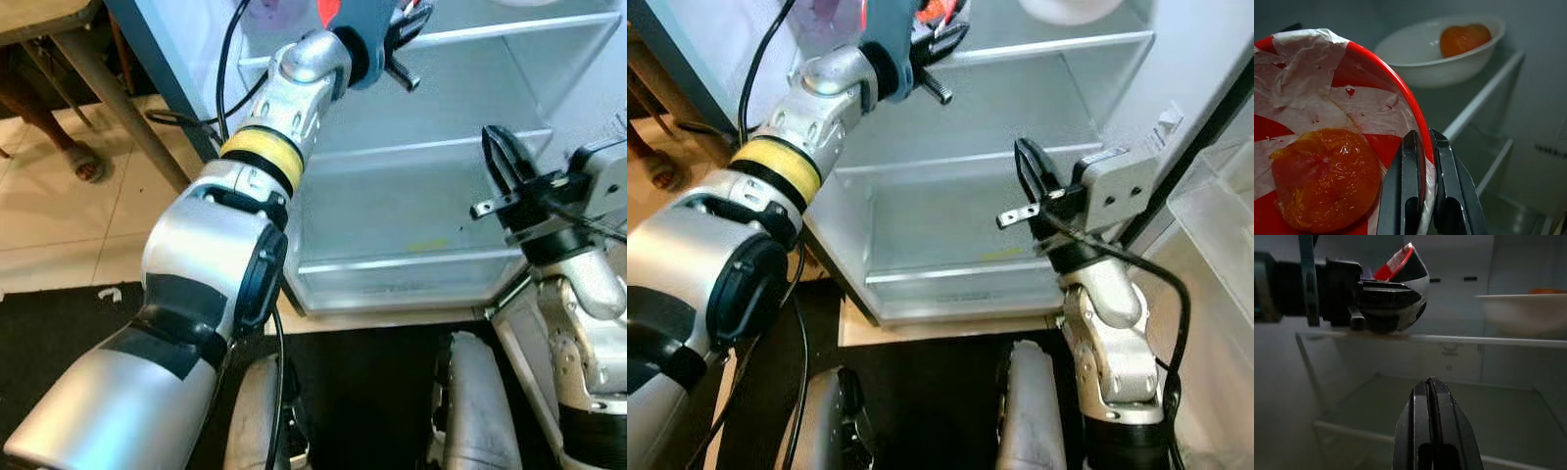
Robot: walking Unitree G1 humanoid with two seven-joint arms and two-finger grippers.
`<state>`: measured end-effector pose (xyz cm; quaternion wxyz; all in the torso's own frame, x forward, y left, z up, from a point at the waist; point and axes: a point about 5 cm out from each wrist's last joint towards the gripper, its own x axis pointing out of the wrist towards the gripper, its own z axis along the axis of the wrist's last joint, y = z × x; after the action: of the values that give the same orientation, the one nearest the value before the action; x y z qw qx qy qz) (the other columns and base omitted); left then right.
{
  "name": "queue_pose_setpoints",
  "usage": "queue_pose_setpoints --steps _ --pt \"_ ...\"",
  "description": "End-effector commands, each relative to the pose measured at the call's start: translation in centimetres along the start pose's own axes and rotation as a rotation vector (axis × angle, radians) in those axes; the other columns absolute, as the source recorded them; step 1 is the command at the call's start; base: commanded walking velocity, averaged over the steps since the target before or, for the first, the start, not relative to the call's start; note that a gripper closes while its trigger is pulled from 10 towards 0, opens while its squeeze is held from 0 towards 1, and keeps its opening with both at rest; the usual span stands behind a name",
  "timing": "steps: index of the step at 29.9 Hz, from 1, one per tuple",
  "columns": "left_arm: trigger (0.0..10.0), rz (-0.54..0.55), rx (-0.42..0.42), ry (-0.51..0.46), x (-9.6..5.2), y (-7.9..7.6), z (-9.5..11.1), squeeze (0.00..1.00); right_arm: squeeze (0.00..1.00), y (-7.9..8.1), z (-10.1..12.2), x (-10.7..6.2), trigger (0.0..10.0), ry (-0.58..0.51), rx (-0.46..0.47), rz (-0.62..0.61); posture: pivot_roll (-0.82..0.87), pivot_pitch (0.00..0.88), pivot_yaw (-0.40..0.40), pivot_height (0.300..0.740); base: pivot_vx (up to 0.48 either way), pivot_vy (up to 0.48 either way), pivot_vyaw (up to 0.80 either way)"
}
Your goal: Restocking fridge
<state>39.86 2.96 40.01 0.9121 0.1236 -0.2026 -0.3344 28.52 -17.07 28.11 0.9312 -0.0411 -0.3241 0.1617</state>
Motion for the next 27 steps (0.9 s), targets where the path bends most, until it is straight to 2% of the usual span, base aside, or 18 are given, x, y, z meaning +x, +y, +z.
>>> queue_pose_setpoints --steps 1,5,12,16,20,21,27 --pt "10.0 0.043 -0.083 0.012 -0.1 0.5 -0.2 0.00 0.00 0.5 0.8 0.0 10.0 -0.032 0.027 0.023 -0.09 0.408 0.169 0.555 0.000 0.000 0.00" --pt "10.0 0.087 -0.178 -0.015 -0.2 1.1 0.4 0.00 0.00 1.0 1.5 0.1 10.0 -0.062 0.055 0.044 -0.09 0.412 0.174 0.555 0.000 0.000 0.00" --pt "10.0 0.107 -0.213 -0.005 0.0 1.1 0.7 0.00 0.00 1.5 2.2 0.0 10.0 -0.074 0.071 0.074 -0.10 0.414 0.177 0.555 0.000 0.000 0.00" --pt "10.0 0.095 -0.199 0.009 0.1 0.8 0.6 0.00 0.00 1.5 2.3 0.0 10.0 -0.068 0.068 0.082 -0.10 0.412 0.176 0.555 0.000 0.000 0.00" --pt "10.0 0.059 -0.125 0.040 0.3 0.3 0.5 0.00 0.00 1.6 2.4 -0.1 10.0 -0.058 0.067 0.084 -0.11 0.413 0.177 0.555 0.000 0.000 0.00" --pt "10.0 0.035 -0.074 0.059 0.4 0.0 0.5 0.00 0.00 1.6 2.4 -0.2 10.0 -0.055 0.069 0.085 -0.11 0.415 0.180 0.555 0.000 0.000 0.00" --pt "10.0 0.023 0.007 0.084 0.4 0.0 0.4 0.00 0.00 1.8 2.4 -0.2 10.0 -0.050 0.073 0.087 -0.11 0.417 0.185 0.555 0.000 0.000 0.00"
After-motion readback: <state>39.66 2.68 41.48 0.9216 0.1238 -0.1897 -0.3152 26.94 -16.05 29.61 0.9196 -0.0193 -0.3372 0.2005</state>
